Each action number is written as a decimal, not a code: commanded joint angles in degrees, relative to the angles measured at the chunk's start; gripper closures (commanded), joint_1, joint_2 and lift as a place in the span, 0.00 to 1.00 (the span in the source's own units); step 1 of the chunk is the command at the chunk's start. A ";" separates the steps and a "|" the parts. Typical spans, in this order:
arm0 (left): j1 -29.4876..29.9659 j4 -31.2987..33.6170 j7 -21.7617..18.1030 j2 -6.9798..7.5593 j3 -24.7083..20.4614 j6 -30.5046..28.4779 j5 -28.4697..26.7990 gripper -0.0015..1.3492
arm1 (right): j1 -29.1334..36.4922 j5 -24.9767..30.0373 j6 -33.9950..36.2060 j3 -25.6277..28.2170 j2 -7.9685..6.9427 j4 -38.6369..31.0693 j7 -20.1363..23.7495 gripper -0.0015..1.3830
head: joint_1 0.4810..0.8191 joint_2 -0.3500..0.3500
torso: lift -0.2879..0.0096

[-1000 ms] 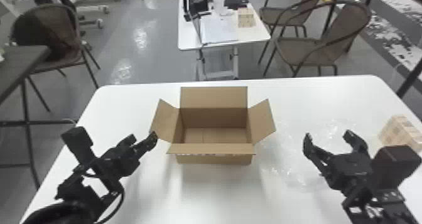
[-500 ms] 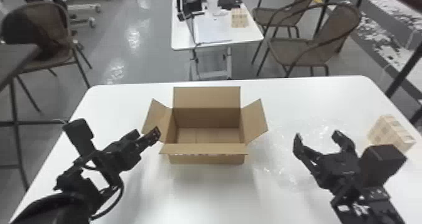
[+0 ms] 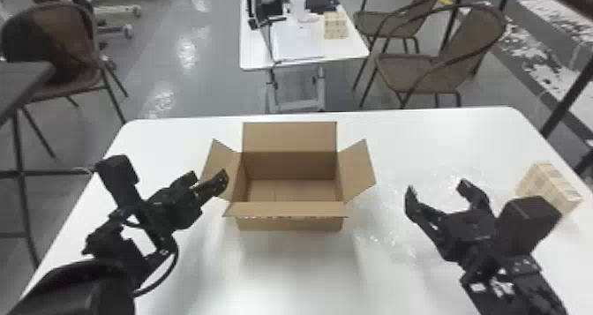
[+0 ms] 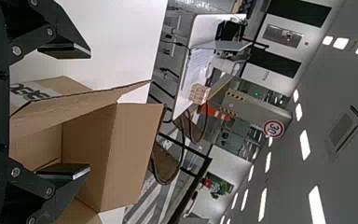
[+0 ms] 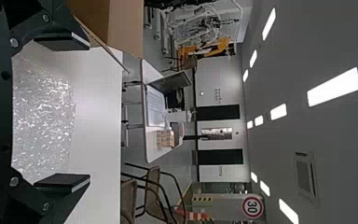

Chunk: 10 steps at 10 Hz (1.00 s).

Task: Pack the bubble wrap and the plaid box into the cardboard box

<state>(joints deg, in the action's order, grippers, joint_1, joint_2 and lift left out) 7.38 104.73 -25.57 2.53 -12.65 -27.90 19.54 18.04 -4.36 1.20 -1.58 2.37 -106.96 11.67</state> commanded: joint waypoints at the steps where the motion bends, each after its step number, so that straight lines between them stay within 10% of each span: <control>1: -0.34 -0.31 -0.01 0.11 0.35 -0.93 0.15 0.30 | -0.11 -0.13 0.12 0.00 0.00 0.18 0.11 0.20 | 0.63 0.59 | 0.62; 4: -1.75 -1.10 -0.09 1.34 2.02 -3.39 0.42 0.33 | -0.46 -0.30 0.12 0.00 0.09 0.53 0.72 0.20 | 0.63 0.58 | 0.62; 6: -2.72 -0.93 0.08 1.25 2.72 -7.44 -0.38 0.89 | -0.46 -0.39 0.12 0.00 0.09 0.88 0.90 0.20 | 0.63 0.57 | 0.62; 10: -3.33 -0.93 0.17 1.87 2.98 -9.02 1.21 0.90 | -0.46 -0.39 0.12 0.00 0.09 1.14 0.99 0.20 | 0.63 0.54 | 0.62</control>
<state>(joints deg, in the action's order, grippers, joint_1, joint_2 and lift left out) 4.11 103.83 -25.40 4.26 -9.62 -36.46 20.47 17.58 -4.75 1.32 -1.58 2.43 -105.83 12.66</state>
